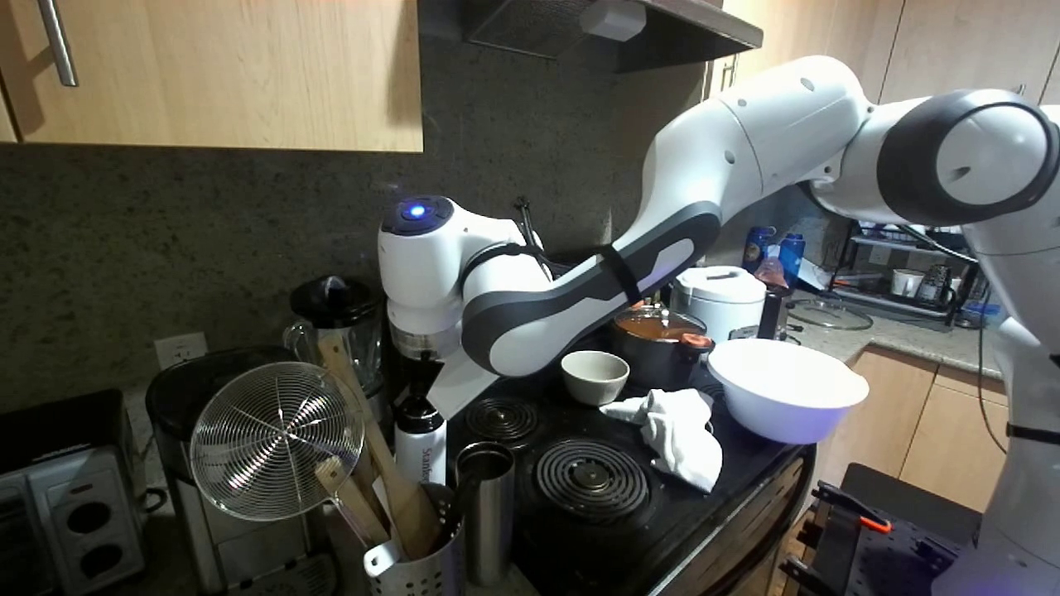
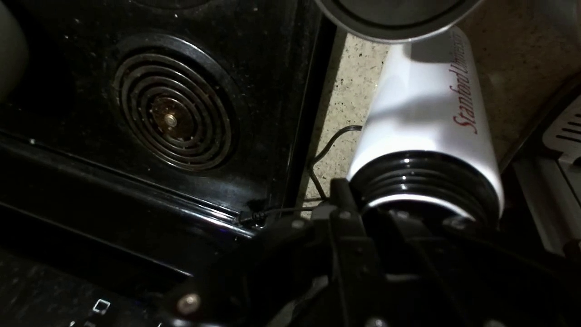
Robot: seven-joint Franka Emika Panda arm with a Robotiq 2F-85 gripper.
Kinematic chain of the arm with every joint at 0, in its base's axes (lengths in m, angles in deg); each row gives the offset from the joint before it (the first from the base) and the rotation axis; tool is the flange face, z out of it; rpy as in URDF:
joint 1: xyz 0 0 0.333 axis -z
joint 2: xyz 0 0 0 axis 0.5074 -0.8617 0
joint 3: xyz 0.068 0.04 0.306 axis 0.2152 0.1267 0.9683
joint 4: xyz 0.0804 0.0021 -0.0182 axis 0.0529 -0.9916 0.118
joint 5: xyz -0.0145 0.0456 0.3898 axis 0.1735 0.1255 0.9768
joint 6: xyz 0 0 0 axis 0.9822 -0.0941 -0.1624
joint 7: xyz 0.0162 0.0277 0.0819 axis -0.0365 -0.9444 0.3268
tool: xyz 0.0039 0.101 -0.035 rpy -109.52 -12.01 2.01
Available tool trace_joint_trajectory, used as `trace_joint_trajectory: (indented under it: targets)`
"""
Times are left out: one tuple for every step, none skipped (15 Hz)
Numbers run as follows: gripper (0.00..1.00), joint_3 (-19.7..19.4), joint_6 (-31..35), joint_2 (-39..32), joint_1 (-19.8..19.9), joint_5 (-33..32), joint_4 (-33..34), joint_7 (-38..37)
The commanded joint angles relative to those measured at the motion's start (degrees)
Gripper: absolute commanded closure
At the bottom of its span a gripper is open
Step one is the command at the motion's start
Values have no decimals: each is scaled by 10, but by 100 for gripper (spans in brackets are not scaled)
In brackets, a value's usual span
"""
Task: Move the white bottle closer to the silver bottle then move the large white bowl to the back left of the stove, then move the small white bowl to the front left of the stove
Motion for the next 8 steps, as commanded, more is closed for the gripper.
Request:
trace_joint_trajectory:
  targets:
    - [94,-13,4,-5,-12,7,6,2]
    - [94,-13,7,-6,-12,7,4,2]
    - [94,-14,9,-7,-12,6,2,1]
    - [94,-14,11,-8,-12,6,2,1]
    - [94,-14,13,-9,-13,6,0,1]
    - [94,-15,14,-10,-13,6,0,1]
    - [94,-15,15,-11,-13,6,-1,1]
    - [94,-16,15,-12,-14,6,-1,1]
